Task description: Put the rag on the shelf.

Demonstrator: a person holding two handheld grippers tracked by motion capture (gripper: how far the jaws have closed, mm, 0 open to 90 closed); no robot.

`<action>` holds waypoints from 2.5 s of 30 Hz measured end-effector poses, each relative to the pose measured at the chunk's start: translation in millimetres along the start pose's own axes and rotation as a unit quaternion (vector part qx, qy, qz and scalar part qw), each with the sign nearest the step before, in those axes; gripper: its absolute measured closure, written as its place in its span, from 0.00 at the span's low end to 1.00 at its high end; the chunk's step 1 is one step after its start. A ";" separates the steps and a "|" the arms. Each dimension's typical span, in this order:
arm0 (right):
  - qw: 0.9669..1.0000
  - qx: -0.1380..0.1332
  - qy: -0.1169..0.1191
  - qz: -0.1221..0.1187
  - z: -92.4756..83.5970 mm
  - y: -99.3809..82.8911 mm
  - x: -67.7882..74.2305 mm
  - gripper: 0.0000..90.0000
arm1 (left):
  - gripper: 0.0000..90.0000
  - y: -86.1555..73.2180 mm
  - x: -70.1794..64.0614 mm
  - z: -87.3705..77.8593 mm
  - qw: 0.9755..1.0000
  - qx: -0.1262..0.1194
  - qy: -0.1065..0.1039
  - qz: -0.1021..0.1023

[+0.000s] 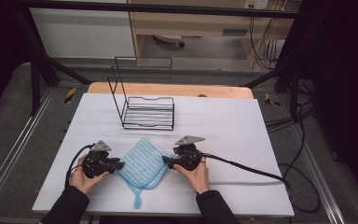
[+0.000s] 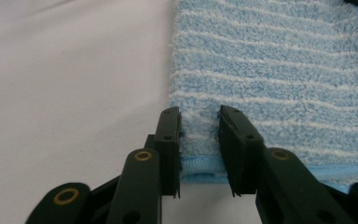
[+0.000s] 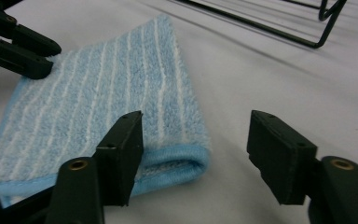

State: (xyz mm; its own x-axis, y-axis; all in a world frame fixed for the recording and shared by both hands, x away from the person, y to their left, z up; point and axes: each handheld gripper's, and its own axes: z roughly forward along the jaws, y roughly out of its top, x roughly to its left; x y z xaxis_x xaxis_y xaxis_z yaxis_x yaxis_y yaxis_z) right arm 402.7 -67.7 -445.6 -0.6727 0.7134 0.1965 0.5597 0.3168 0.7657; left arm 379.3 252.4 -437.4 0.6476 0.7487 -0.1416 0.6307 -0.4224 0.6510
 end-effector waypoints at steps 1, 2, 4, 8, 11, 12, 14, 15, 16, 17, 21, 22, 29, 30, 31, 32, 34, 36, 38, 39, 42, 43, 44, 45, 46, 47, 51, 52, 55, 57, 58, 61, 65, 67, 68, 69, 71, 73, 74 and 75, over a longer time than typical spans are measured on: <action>1.000 0.000 0.000 0.000 0.0 0.0 0.0 0.46 | 0.77 0.0 -0.4 0.6 1.000 -0.001 0.001 0.002; 1.000 0.001 -0.001 0.001 2.1 -1.5 0.0 0.48 | 0.77 -0.1 -0.8 0.9 1.000 0.000 0.000 0.001; 1.000 0.006 -0.004 0.004 4.5 -4.6 0.9 0.52 | 0.80 -0.4 -1.5 1.8 1.000 0.001 -0.001 0.000; 1.000 0.007 -0.002 0.012 6.3 -9.1 4.1 0.60 | 0.82 -0.8 -2.0 2.6 1.000 0.002 -0.002 -0.003; 0.999 0.013 0.005 0.029 6.5 -10.6 6.4 0.67 | 0.85 -0.9 -2.7 2.8 1.000 0.002 -0.002 -0.003; 0.999 0.013 0.005 0.029 6.5 -10.6 6.4 0.67 | 0.85 -0.9 -2.9 2.8 1.000 0.003 -0.003 -0.001; 0.999 0.018 0.008 0.038 7.0 -11.3 7.0 0.68 | 0.87 -1.0 -3.8 3.5 1.000 0.002 -0.005 -0.001; 0.999 0.018 0.007 0.043 7.3 -11.4 7.2 0.69 | 0.88 -1.0 -4.2 3.4 1.000 0.003 -0.005 -0.003; 0.999 0.019 0.007 0.046 7.4 -11.2 7.1 0.69 | 0.90 -0.9 -4.3 3.5 1.000 0.003 -0.005 -0.004; 0.998 0.021 0.008 0.051 7.5 -10.8 7.2 0.70 | 0.90 -0.8 -4.5 3.5 1.000 0.003 -0.005 -0.007; 0.998 0.027 0.014 0.060 8.0 -9.7 6.3 0.78 | 0.93 -0.5 -6.0 3.2 1.000 0.004 -0.002 -0.012; 0.998 0.027 0.017 0.060 8.1 -9.2 5.7 0.81 | 0.93 -0.6 -6.5 3.0 1.000 0.003 -0.001 -0.013; 0.997 0.018 0.042 0.056 9.5 6.5 -4.2 0.90 | 0.94 -6.2 -10.8 -6.1 0.999 -0.001 -0.006 -0.036; 0.997 0.018 0.042 0.056 9.5 6.5 -4.2 0.90 | 0.94 -7.9 -13.0 -8.3 0.999 -0.002 -0.005 -0.038; 0.998 0.014 0.047 0.048 11.7 14.8 -6.1 0.90 | 0.94 -9.6 -15.8 -10.5 0.999 -0.003 -0.004 -0.039; 0.998 0.016 0.047 0.040 13.6 19.0 -6.3 0.90 | 0.94 -11.6 -19.3 -12.3 0.999 -0.005 -0.001 -0.040; 0.998 0.017 0.049 0.033 15.9 23.0 -6.2 0.90 | 0.94 -16.0 -26.6 -15.8 0.999 -0.006 0.007 -0.038; 0.998 0.020 0.055 0.008 24.5 32.0 -4.8 0.89 | 0.94 -20.5 -32.4 -18.7 0.999 -0.008 0.010 -0.043; 0.998 0.021 0.059 -0.008 30.4 35.5 -3.8 0.89 | 0.94 -23.8 -35.8 -21.3 0.999 -0.009 0.011 -0.049; 0.998 0.021 0.059 -0.008 30.4 35.5 -3.8 0.89 | 0.94 -25.0 -36.8 -21.9 0.998 -0.012 0.008 -0.053; 0.998 0.018 0.055 -0.023 38.7 35.8 -2.9 0.89 | 0.93 -25.9 -37.5 -21.1 0.999 -0.011 0.012 -0.049; 0.998 0.017 0.050 -0.023 42.1 33.2 -3.3 0.87 | 0.91 -25.8 -36.7 -20.8 0.999 -0.011 0.013 -0.049; 0.998 0.017 0.050 -0.023 42.1 33.2 -3.3 0.87 | 0.91 -25.7 -35.9 -21.0 0.999 -0.011 0.012 -0.048; 0.998 0.010 0.043 -0.034 42.4 31.1 -2.3 0.82 | 0.88 -25.6 -35.2 -21.7 0.999 -0.012 0.011 -0.047; 0.998 0.006 0.041 -0.036 40.8 31.3 -1.2 0.79 | 0.85 -25.2 -34.7 -22.7 0.999 -0.012 0.010 -0.046; 0.998 0.006 0.041 -0.036 40.8 31.3 -1.2 0.79 | 0.85 -24.4 -33.9 -23.9 0.999 -0.015 0.011 -0.043; 0.998 -0.015 0.039 -0.053 27.6 37.1 1.3 0.56 | 0.70 -19.1 -29.4 -32.0 0.999 -0.030 0.013 -0.031; 0.998 -0.022 0.037 -0.056 19.1 39.9 1.8 0.46 | 0.60 -17.3 -27.6 -33.9 0.999 -0.033 0.015 -0.030; 0.998 -0.031 0.037 -0.052 9.2 41.2 1.2 0.30 | 0.48 -10.8 -19.8 -38.2 0.999 -0.044 0.019 -0.027; 0.998 -0.031 0.038 -0.046 6.2 40.9 0.3 0.25 | 0.43 -5.6 -14.6 -39.8 0.998 -0.048 0.019 -0.024; 0.998 -0.034 0.037 -0.044 3.5 40.3 -0.9 0.22 | 0.35 -3.1 -12.4 -40.1 0.998 -0.049 0.016 -0.025; 0.998 -0.033 0.025 -0.044 -8.6 37.4 -7.0 0.11 | 0.26 4.0 -7.8 -39.6 0.998 -0.053 0.017 -0.021; 0.998 -0.037 0.022 -0.038 -19.2 34.3 -13.1 0.09 | 0.20 14.0 -3.1 -35.4 0.998 -0.050 0.024 -0.014; 0.998 -0.040 0.022 -0.033 -29.0 30.7 -19.9 0.08 | 0.15 19.7 -0.6 -32.6 0.998 -0.045 0.030 -0.010; 0.998 -0.040 0.022 -0.033 -29.0 30.7 -19.9 0.08 | 0.15 22.8 0.2 -30.8 0.999 -0.043 0.032 -0.009; 0.998 -0.040 0.021 -0.031 -32.3 29.2 -21.8 0.08 | 0.13 25.7 1.2 -29.0 0.999 -0.042 0.031 -0.007; 0.999 -0.043 0.020 -0.028 -38.2 25.8 -24.5 0.07 | 0.13 31.4 3.3 -24.5 0.999 -0.042 0.027 -0.010; 0.999 -0.042 0.017 -0.026 -43.3 22.2 -25.9 0.06 | 0.13 37.0 5.6 -19.3 0.999 -0.044 0.027 -0.014; 0.999 -0.043 0.017 -0.025 -45.4 20.2 -26.4 0.06 | 0.13 39.9 6.6 -16.4 0.998 -0.043 0.030 -0.016; 0.999 -0.045 0.018 -0.023 -47.2 18.0 -26.6 0.06 | 0.13 42.7 7.5 -13.4 0.998 -0.041 0.034 -0.018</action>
State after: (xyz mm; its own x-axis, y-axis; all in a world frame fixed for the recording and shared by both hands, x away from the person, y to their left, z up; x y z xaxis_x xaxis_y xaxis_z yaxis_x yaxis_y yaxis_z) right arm 407.8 -110.5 -408.2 -0.7139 0.6764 0.1808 0.4833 0.2892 0.8263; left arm 405.3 246.7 -400.6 0.5934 0.7964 -0.1166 0.6134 -0.3537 0.7062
